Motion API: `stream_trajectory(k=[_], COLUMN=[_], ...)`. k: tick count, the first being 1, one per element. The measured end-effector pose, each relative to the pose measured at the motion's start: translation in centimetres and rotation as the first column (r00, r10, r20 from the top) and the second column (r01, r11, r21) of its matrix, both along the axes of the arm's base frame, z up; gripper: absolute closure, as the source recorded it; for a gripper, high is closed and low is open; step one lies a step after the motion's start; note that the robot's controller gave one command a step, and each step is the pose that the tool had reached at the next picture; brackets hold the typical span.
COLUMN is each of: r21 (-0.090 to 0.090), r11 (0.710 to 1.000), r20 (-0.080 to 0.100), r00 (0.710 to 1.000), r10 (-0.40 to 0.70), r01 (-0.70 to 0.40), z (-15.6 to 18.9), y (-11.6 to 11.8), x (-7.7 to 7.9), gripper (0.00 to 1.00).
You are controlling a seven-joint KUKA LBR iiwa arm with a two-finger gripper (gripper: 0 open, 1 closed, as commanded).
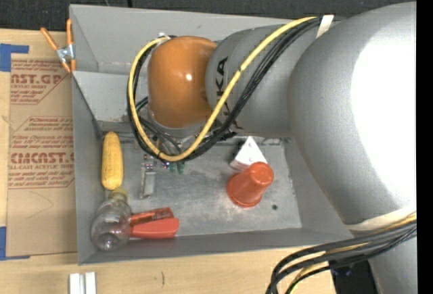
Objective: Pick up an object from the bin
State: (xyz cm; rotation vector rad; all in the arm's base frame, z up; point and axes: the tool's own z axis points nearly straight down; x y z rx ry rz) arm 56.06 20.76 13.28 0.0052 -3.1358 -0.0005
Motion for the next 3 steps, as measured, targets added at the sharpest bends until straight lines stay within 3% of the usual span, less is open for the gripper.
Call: stream_trajectory(k=[1, 2, 3], r21=[0.001, 0.001, 0.001], r11=[1.0, 0.998, 0.994], r20=[0.006, 0.004, 0.005], r00=[1.0, 0.998, 0.994], r10=[-0.002, 0.068, 0.106], r01=[0.002, -0.068, -0.106], z=[0.5, 0.8, 2.3], y=[-0.1, -0.8, -4.8], x=[0.2, 0.1, -3.7], gripper=[0.0, 0.0, 0.0])
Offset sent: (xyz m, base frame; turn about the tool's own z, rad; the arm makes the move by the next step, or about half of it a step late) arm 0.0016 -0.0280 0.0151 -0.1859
